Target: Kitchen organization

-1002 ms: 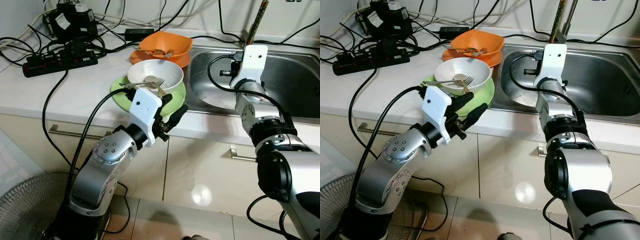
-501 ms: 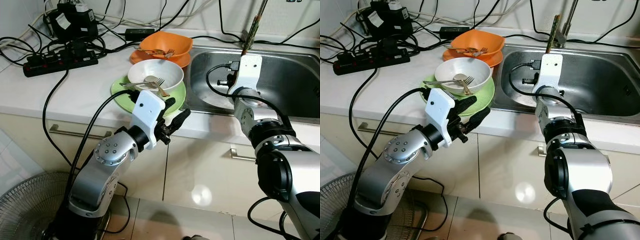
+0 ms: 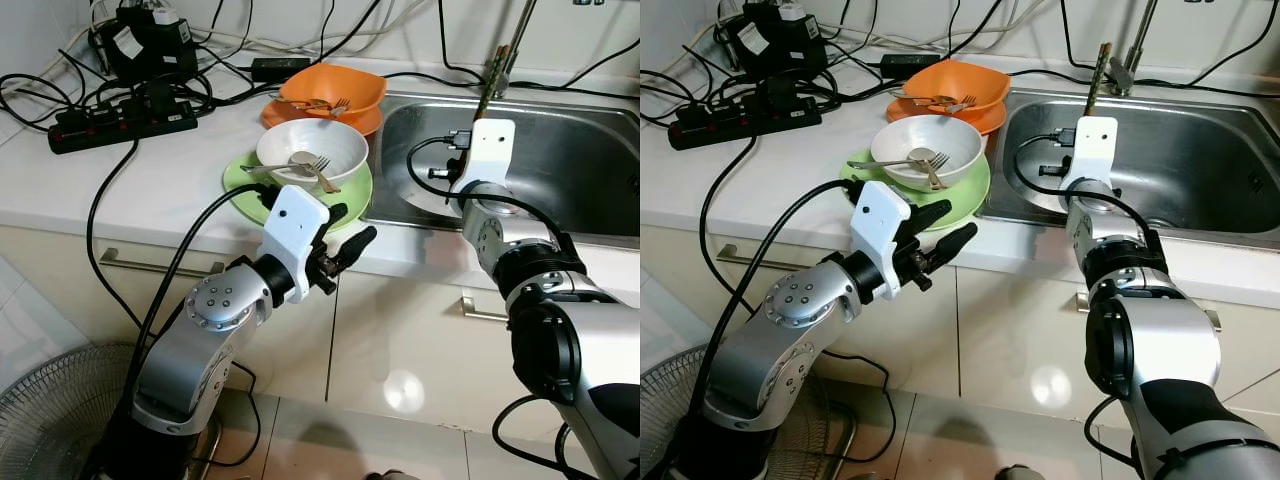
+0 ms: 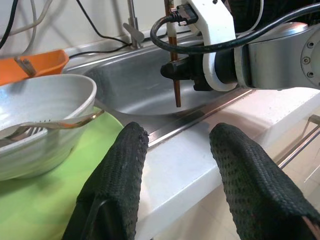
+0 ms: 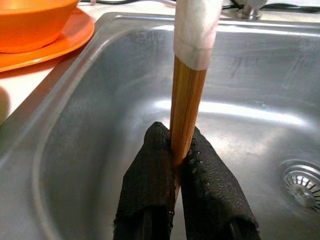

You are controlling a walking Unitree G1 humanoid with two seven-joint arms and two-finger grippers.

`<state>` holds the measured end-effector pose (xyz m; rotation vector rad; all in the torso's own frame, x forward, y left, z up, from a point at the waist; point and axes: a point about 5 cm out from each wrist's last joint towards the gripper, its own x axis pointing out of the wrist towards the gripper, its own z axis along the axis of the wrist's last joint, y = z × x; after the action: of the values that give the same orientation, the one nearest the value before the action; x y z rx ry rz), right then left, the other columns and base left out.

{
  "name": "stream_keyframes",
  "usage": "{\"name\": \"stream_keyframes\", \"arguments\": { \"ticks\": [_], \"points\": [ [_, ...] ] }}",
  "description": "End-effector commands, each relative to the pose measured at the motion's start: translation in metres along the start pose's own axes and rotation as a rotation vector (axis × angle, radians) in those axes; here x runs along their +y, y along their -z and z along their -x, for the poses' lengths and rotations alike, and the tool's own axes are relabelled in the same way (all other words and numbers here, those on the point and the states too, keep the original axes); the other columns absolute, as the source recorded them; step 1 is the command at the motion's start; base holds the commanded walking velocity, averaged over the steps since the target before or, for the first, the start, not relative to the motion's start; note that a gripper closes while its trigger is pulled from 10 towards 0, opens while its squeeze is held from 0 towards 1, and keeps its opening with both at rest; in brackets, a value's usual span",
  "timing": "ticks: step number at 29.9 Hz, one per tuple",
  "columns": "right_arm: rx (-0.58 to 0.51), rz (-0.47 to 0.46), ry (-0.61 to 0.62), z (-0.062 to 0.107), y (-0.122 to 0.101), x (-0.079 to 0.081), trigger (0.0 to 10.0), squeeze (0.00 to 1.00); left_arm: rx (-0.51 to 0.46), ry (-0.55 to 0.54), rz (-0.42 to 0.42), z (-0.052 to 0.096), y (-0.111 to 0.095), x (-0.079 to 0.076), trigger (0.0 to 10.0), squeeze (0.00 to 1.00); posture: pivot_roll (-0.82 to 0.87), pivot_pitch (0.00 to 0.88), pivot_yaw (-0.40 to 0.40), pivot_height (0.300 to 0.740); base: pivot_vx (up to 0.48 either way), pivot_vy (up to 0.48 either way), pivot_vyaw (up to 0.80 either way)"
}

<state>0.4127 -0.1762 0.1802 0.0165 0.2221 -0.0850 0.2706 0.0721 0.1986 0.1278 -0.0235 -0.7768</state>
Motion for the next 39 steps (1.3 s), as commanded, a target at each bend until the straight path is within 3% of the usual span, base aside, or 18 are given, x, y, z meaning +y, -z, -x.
{"name": "stream_keyframes", "arguments": {
  "ticks": [1,26,27,28,29,31,34,35,38,39],
  "points": [
    [0.043,-0.015,-0.005,0.000,0.009,0.001,10.0,0.00,-0.002,0.025,-0.009,0.001,-0.004,-0.003,10.0,0.00,0.06,0.015,-0.011,0.732,0.000,0.000,0.00],
    [0.132,-0.031,-0.005,0.003,0.032,0.001,10.0,0.00,0.012,0.038,-0.007,0.003,-0.003,-0.007,10.0,0.00,0.07,0.022,-0.015,0.732,0.000,0.000,0.00],
    [0.133,-0.032,-0.006,0.003,0.032,0.002,10.0,0.06,0.013,0.037,-0.007,0.003,-0.003,-0.006,10.0,0.00,0.07,0.024,-0.016,0.732,0.000,0.000,0.00],
    [0.134,-0.033,-0.006,0.003,0.032,0.002,10.0,0.42,0.013,0.035,-0.007,0.003,-0.003,-0.006,10.0,0.00,0.07,0.024,-0.017,0.732,0.000,0.000,0.00],
    [0.135,-0.034,-0.006,0.003,0.033,0.002,10.0,0.96,0.014,0.033,-0.006,0.003,-0.003,-0.006,10.0,0.00,0.08,0.026,-0.017,0.732,0.000,0.000,0.00],
    [0.135,-0.034,-0.007,0.003,0.033,0.002,10.0,1.00,0.015,0.032,-0.006,0.003,-0.002,-0.006,10.0,0.00,0.08,0.026,-0.018,0.732,0.000,0.000,0.00],
    [0.135,-0.029,-0.008,0.003,0.033,0.003,10.0,1.00,0.015,0.032,-0.006,0.003,-0.002,-0.006,10.0,0.00,0.07,0.027,-0.018,0.732,0.000,0.000,0.00],
    [0.134,-0.026,-0.007,0.003,0.032,0.003,10.0,0.00,0.015,0.031,-0.006,0.003,-0.003,-0.006,10.0,0.00,0.07,0.026,-0.018,0.732,0.000,0.000,0.00],
    [0.129,-0.023,-0.006,0.003,0.031,0.002,10.0,0.00,0.014,0.030,-0.005,0.003,-0.003,-0.006,10.0,0.00,0.07,0.026,-0.018,0.732,0.000,0.000,0.00],
    [0.124,-0.027,-0.002,0.002,0.029,0.002,10.0,0.29,0.014,0.030,-0.006,0.003,-0.003,-0.005,10.0,0.00,0.07,0.023,-0.019,0.732,0.000,0.000,0.00]
  ]
}}
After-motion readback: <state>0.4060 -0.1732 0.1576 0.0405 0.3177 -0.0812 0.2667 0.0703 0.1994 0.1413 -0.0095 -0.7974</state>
